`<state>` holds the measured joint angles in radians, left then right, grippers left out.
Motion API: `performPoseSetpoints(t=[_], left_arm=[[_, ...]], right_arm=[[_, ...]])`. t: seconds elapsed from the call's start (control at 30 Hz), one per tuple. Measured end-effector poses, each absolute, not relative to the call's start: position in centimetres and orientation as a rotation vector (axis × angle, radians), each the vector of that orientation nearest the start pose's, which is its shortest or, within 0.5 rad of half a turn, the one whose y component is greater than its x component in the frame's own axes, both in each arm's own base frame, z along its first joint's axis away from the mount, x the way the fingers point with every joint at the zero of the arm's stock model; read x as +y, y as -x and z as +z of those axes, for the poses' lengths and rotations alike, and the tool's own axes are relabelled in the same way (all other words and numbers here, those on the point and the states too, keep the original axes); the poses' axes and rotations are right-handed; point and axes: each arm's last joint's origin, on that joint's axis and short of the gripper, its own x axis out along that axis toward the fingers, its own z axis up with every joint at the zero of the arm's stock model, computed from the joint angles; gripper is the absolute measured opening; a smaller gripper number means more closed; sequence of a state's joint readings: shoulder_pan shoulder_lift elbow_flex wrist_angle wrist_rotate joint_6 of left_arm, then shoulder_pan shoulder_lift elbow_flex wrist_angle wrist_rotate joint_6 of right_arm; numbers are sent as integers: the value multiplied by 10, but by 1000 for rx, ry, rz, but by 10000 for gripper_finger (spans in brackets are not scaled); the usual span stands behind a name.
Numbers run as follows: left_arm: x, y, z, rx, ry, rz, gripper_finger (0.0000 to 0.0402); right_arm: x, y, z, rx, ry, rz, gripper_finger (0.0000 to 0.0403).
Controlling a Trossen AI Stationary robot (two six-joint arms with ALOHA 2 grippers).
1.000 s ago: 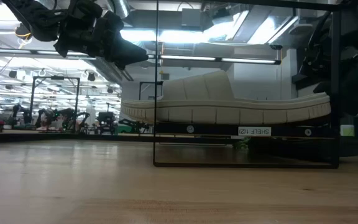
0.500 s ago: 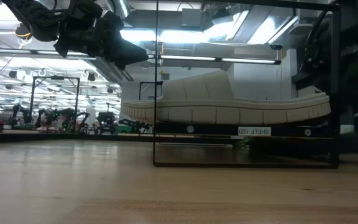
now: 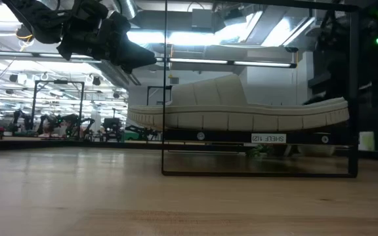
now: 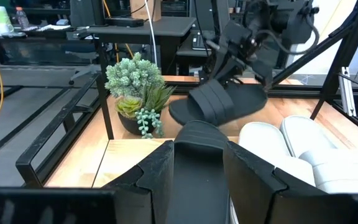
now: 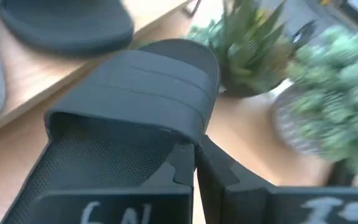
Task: Pick and place slides into the shelf
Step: Put the black slipper on the shelf
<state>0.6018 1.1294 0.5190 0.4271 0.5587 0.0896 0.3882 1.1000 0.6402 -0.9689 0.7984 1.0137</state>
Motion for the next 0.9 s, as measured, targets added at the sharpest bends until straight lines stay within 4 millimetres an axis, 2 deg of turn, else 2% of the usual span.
performPoseSetpoints(t=[0.23, 0.47, 0.7, 0.9], left_arm=[[119, -201, 234, 155, 11, 36, 131], [119, -201, 234, 155, 12, 36, 131], [119, -201, 234, 155, 11, 36, 131], [119, -201, 234, 153, -18, 34, 132]], right_arm=[[42, -160, 238, 798, -37, -882, 6], [41, -167, 275, 599, 6, -953, 6], [41, -174, 287, 391, 11, -1028, 6], [29, -187, 287, 361, -23, -1099, 6]])
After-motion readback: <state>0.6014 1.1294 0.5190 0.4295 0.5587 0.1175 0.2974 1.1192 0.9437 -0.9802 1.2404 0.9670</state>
